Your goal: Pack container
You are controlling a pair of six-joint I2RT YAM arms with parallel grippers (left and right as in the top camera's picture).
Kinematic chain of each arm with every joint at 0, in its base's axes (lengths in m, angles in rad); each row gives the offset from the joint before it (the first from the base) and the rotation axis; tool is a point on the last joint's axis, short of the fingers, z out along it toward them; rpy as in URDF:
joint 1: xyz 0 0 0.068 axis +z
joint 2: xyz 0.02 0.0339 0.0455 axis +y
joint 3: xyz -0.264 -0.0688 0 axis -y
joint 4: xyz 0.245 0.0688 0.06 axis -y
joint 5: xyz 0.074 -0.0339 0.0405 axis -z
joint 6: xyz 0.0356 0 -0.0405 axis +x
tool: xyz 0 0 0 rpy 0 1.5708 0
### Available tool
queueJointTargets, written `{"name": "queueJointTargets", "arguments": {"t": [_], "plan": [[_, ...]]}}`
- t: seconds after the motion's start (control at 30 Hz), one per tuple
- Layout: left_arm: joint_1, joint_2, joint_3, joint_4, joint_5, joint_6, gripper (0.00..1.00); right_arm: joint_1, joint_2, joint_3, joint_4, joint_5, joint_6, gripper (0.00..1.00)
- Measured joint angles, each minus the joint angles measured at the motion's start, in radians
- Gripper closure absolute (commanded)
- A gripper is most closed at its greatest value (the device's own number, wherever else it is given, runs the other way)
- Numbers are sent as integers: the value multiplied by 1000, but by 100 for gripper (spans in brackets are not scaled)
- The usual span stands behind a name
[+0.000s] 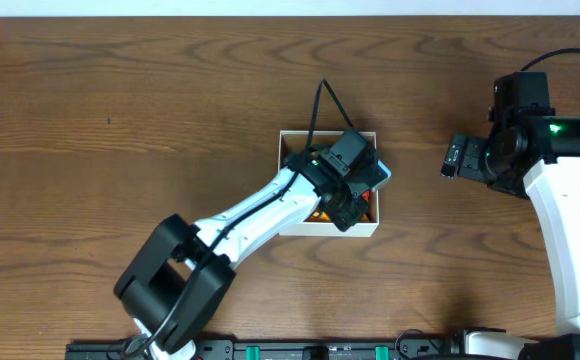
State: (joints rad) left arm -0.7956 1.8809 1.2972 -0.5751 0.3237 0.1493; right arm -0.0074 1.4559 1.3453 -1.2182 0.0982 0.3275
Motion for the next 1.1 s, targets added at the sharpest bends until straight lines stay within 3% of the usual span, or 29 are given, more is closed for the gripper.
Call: {"name": "queueJointTargets", "arguments": {"t": [0.4, 0.67, 0.77, 0.87, 0.97, 1.1], "plan": [[2, 22, 19, -46, 29, -14, 94, 0, 0, 0, -1, 0, 0, 1], [-1, -80, 1, -65, 5, -18, 83, 0, 0, 0, -2, 0, 0, 1], [0, -144, 0, -69, -40, -11, 64, 0, 0, 0, -2, 0, 0, 1], [0, -206, 0, -70, -85, -18, 60, 0, 0, 0, -2, 0, 0, 1], [1, -250, 0, -72, -130, -19, 47, 0, 0, 0, -1, 0, 0, 1], [16, -277, 0, -76, -167, -17, 40, 0, 0, 0, -1, 0, -1, 1]]}}
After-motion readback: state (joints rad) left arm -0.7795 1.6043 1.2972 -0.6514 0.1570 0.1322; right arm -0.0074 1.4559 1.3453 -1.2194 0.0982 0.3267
